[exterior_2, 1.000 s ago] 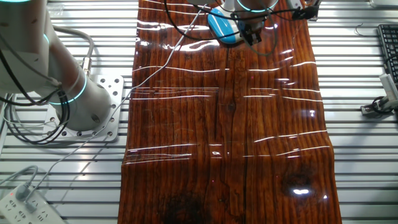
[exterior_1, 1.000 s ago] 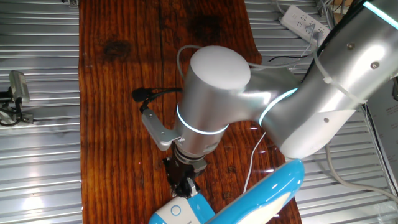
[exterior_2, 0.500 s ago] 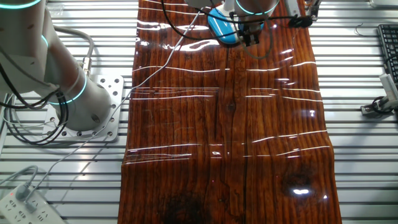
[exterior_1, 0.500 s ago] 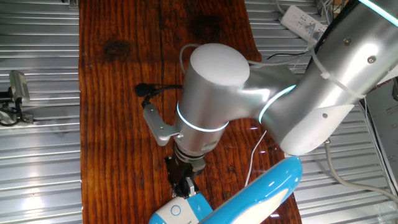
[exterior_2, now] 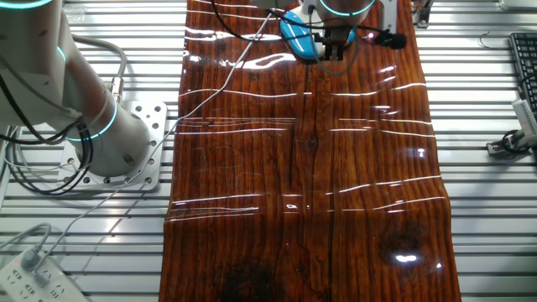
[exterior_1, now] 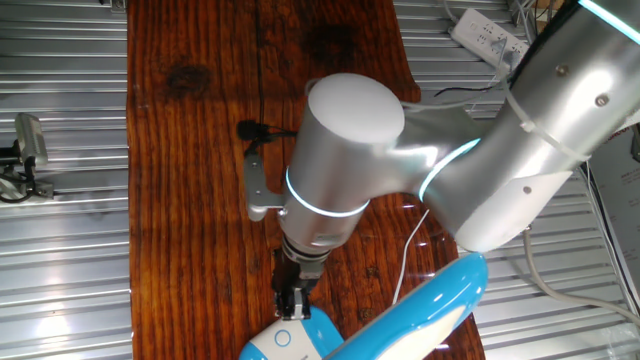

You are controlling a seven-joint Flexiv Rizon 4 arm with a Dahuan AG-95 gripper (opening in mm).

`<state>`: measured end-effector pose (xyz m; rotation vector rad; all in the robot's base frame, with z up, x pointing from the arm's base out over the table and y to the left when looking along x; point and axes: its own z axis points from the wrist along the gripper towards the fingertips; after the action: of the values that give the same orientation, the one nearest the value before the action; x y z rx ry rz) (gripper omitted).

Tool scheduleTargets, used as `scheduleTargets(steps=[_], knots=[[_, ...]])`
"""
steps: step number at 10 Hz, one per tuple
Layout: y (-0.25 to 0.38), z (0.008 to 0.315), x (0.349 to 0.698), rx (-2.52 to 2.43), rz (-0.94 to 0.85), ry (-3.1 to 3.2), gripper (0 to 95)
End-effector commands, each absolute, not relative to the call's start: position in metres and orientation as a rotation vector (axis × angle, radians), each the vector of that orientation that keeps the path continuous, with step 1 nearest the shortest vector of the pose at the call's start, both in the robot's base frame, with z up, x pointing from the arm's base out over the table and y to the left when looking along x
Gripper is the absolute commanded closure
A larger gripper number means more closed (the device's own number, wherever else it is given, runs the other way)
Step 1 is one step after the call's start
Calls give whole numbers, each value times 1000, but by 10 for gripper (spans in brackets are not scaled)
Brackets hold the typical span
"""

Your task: Turn on the desk lamp by pressing the button

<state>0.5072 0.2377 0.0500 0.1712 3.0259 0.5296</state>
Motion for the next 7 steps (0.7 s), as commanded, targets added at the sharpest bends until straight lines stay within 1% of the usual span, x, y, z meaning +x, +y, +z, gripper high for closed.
scheduleTargets(steps=[1,4,7], knots=[[237,50,507,202,522,3033,950],[237,50,507,140,522,3032,950],[237,50,507,-308,462,3009,950]])
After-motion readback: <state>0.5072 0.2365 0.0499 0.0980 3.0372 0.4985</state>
